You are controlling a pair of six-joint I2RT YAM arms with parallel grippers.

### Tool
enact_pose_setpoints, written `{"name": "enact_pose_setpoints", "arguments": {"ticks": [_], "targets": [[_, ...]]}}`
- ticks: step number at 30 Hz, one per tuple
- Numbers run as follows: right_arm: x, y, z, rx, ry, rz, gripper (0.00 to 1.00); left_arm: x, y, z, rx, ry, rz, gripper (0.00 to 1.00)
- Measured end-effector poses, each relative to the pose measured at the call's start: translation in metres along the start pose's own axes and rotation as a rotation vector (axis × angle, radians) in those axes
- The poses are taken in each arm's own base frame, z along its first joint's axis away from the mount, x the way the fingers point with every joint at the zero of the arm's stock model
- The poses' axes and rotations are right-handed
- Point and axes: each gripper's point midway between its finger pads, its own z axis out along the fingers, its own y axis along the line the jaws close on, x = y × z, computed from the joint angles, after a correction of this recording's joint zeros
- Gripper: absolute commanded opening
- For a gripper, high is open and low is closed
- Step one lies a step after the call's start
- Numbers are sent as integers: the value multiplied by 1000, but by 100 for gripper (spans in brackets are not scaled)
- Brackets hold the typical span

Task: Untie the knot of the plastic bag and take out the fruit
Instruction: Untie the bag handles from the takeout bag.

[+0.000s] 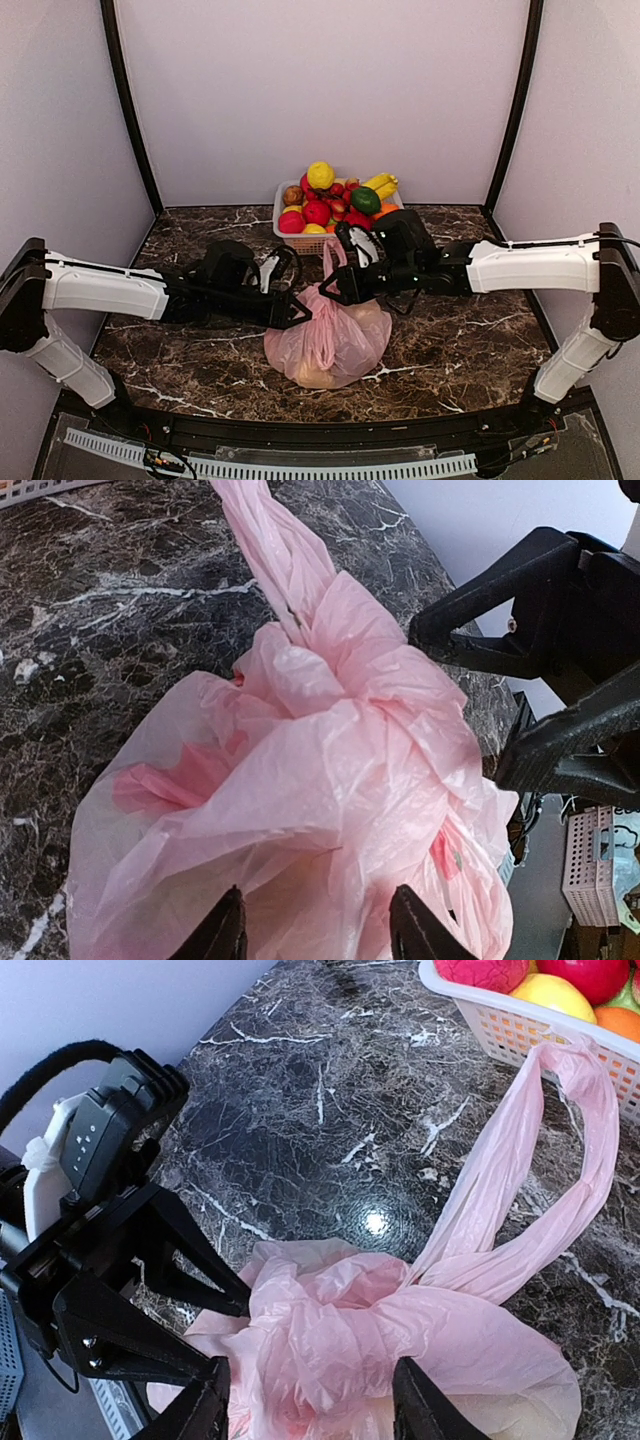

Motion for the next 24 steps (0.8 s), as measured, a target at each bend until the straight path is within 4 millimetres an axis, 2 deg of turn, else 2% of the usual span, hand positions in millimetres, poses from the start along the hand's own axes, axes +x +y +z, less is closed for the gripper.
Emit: {"name": "enact_pose_setpoints", "arguments": {"ticks": [6, 9, 13, 21, 24], "targets": [[1, -3, 10, 24, 17, -5, 49, 0, 0, 2, 4, 2, -7, 23], [1, -2, 14, 27, 21, -11, 44, 0, -1, 2, 8, 0, -15, 12], [1, -3, 17, 39, 26, -14, 34, -1, -2, 2, 12, -3, -18, 4], [3, -10, 23, 81, 37, 8, 2, -2, 0, 2, 3, -10, -14, 1], [4, -14, 23, 103, 34, 18, 0, -3, 2, 1, -7, -16, -15, 1]]}}
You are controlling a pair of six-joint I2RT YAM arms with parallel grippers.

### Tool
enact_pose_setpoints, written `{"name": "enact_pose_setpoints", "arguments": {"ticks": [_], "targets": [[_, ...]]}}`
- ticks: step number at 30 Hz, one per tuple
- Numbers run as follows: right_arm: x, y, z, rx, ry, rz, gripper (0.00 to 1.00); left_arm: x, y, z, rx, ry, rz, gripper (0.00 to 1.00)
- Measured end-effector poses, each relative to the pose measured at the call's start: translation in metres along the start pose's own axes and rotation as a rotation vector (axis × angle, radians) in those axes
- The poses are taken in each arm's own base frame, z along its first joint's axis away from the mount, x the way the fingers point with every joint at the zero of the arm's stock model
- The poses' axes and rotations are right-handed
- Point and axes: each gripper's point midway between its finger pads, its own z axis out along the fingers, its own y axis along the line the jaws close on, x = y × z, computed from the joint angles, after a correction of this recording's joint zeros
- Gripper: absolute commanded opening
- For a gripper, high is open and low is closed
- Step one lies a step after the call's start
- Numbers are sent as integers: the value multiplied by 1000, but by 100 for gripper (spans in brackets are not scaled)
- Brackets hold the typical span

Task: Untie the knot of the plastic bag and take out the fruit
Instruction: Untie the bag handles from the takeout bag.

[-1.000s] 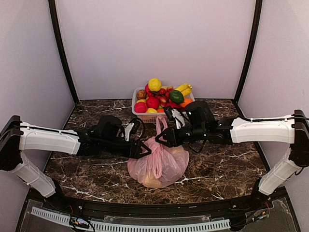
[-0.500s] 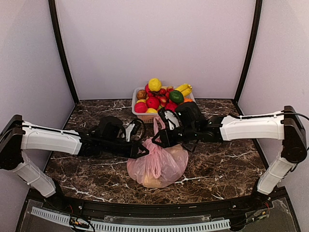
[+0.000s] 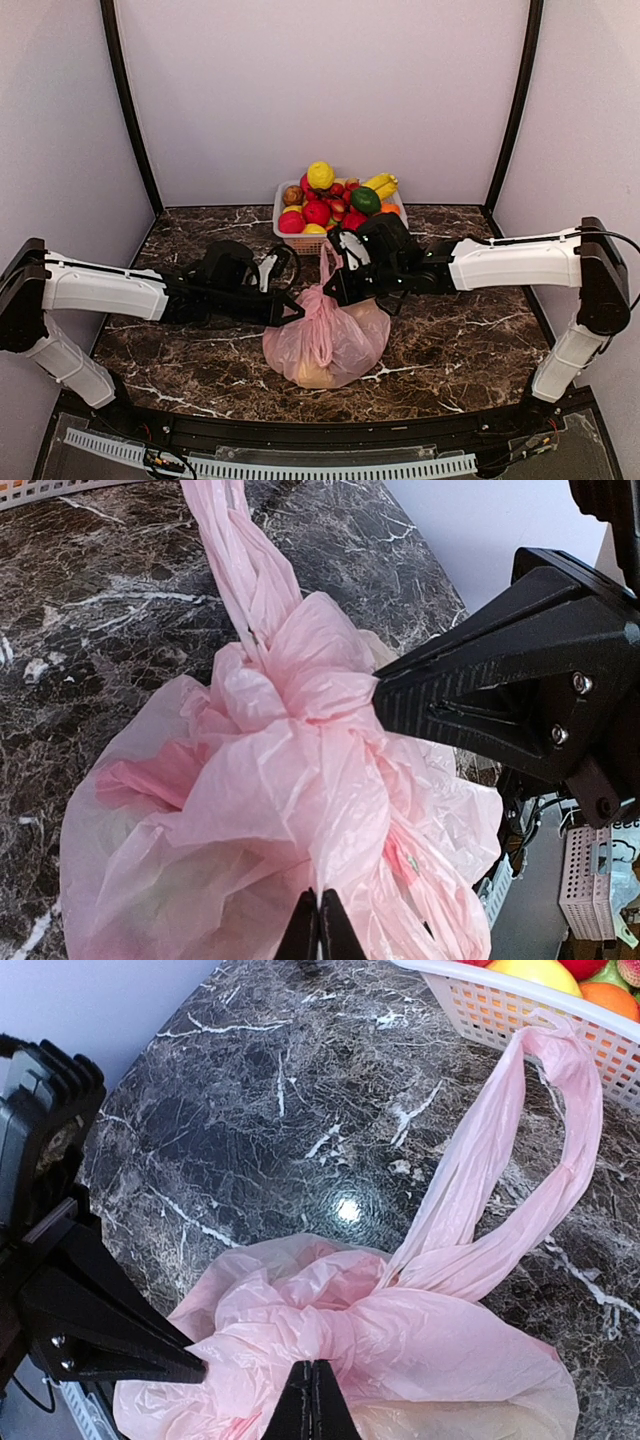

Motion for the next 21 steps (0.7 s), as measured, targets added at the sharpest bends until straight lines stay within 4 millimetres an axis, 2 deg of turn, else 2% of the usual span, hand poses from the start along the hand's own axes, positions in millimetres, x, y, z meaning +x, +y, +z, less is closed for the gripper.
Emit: {"name": "enact_pose_setpoints", "arguments": {"ticks": [7, 12, 17, 21], "targets": [[-5, -7, -4, 45, -25, 13, 0, -4, 3, -6, -25, -30, 2, 1], [-8, -8, -23, 56, -74, 18, 0, -8, 2, -9, -36, -36, 7, 1], [-18, -4, -40, 45, -137, 17, 0, -25, -10, -13, -29, -61, 35, 1], [-21, -3, -43, 36, -161, 17, 0, -28, -11, -14, -35, -65, 52, 2]]}}
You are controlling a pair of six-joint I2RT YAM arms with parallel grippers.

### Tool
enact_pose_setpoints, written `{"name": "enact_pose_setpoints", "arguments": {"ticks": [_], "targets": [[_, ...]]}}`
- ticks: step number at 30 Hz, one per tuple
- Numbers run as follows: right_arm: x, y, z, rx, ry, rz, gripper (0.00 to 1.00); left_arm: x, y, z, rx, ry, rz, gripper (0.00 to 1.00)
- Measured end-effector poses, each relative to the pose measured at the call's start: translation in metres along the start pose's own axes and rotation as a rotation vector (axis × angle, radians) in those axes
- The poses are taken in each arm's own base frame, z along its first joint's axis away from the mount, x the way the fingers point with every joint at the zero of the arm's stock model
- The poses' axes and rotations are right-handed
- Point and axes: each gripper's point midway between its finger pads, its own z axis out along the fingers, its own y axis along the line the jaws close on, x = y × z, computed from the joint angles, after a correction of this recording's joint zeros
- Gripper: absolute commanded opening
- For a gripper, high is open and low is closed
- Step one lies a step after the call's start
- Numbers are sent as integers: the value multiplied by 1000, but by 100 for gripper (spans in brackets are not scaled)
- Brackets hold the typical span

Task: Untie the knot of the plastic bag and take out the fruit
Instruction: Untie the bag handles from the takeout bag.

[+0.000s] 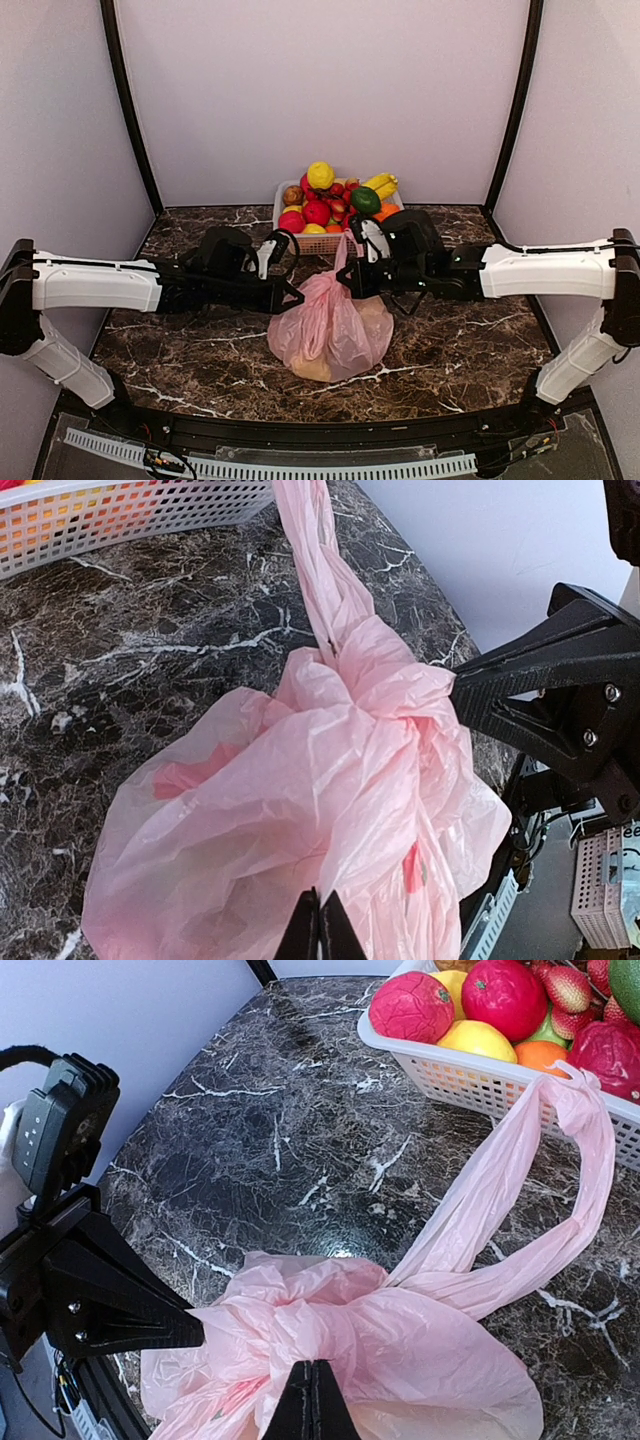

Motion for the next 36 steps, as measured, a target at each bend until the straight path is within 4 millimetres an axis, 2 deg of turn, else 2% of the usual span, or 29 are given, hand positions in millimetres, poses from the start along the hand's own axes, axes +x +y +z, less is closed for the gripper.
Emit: {"name": "enact_pose_setpoints", "arguments": {"ticks": [1, 2, 3, 4, 6, 8, 11, 14, 18, 21, 27, 31, 36], "targets": [[1, 0, 0, -1, -2, 0, 0, 1, 1, 0, -5, 5, 2, 5], [2, -1, 1, -3, 0, 1, 0, 3, 2, 0, -9, 12, 2, 15], [4, -1, 1, -4, 0, 2, 3, 4, 3, 0, -12, 17, 3, 21], [4, -1, 2, -6, -1, 2, 11, 6, 4, 0, -17, 23, 10, 35], [5, -1, 2, -12, -4, -6, 30, 9, 6, -2, -27, 35, 9, 51], [2, 1, 1, -17, -12, -2, 48, 9, 7, -6, -39, 39, 15, 64], [-4, 4, -3, -25, -33, -19, 64, 5, 4, -18, -47, 28, 35, 76], [-10, 5, -9, -26, -54, -28, 77, -7, -4, -30, -42, 9, 58, 81], [-12, 4, -14, -16, -55, -36, 87, -24, -12, -40, -28, -18, 77, 86], [-11, 3, -15, -6, -38, -46, 92, -30, -12, -42, -29, -20, 82, 90], [-5, -3, -14, 2, 14, -58, 93, -29, -12, -42, -21, -8, 82, 92], [-12, 2, -4, -21, 46, -60, 92, -24, -12, -37, -11, 16, 77, 93], [-2, 1, 10, -26, 105, -75, 82, -15, -6, -22, -7, 58, 67, 93]]}}
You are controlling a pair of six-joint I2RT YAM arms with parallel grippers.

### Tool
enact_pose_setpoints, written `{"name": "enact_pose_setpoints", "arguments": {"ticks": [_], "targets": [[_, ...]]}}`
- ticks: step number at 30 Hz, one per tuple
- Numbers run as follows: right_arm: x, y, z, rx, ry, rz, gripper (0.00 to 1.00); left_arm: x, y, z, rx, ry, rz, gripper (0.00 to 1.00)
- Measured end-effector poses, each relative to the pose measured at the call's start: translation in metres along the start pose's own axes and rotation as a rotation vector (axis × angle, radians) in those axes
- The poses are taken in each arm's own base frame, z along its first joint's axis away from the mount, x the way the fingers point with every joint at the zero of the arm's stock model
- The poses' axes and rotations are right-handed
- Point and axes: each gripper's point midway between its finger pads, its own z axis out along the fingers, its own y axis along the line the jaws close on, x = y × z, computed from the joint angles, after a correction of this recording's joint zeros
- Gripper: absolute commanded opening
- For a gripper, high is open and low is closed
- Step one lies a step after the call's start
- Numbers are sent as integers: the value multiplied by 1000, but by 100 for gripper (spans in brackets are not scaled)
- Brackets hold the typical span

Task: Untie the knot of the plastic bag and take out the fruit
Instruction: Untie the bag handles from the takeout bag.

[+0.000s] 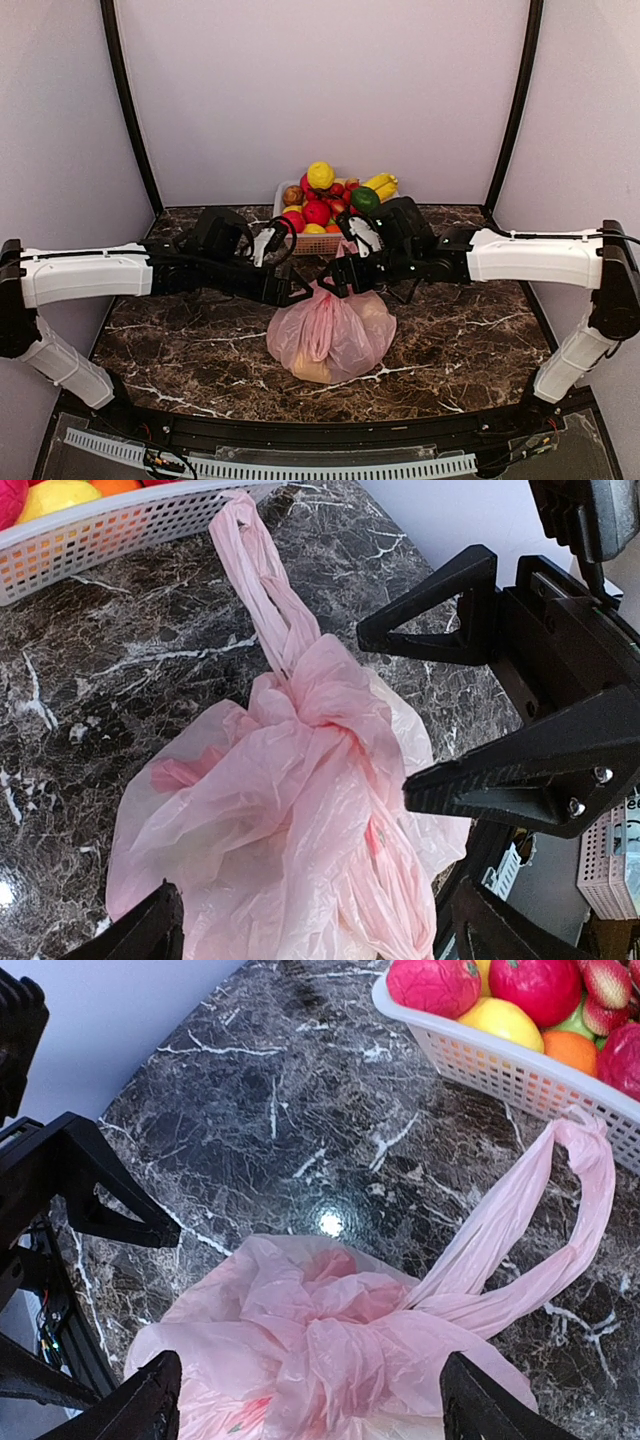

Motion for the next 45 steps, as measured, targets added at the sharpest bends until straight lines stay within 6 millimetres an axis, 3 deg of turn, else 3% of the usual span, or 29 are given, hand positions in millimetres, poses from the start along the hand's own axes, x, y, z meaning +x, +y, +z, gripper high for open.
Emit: {"name": "enact_pose_setpoints", "arguments": {"ticks": [6, 13, 24, 29, 39, 41, 45], "targets": [[16, -12, 11, 48, 70, -2, 60, 4, 6, 17, -4, 30, -8, 91], [18, -22, 13, 79, 75, 8, 45, -7, 4, 33, 7, 25, -2, 80], [17, -25, 18, 83, 79, 34, 8, -17, 10, 60, -8, 44, 15, 68], [16, -24, 18, 75, 76, 36, 0, -17, 14, 66, -21, 49, 14, 50], [16, -24, 18, 74, 70, 38, 0, -18, 17, 70, -26, 51, 9, 9], [15, -24, 17, 75, 65, 37, 0, -18, 17, 70, -27, 50, 9, 3], [14, -25, 15, 80, 56, 37, 0, -19, 17, 70, -23, 49, 7, 1]]}}
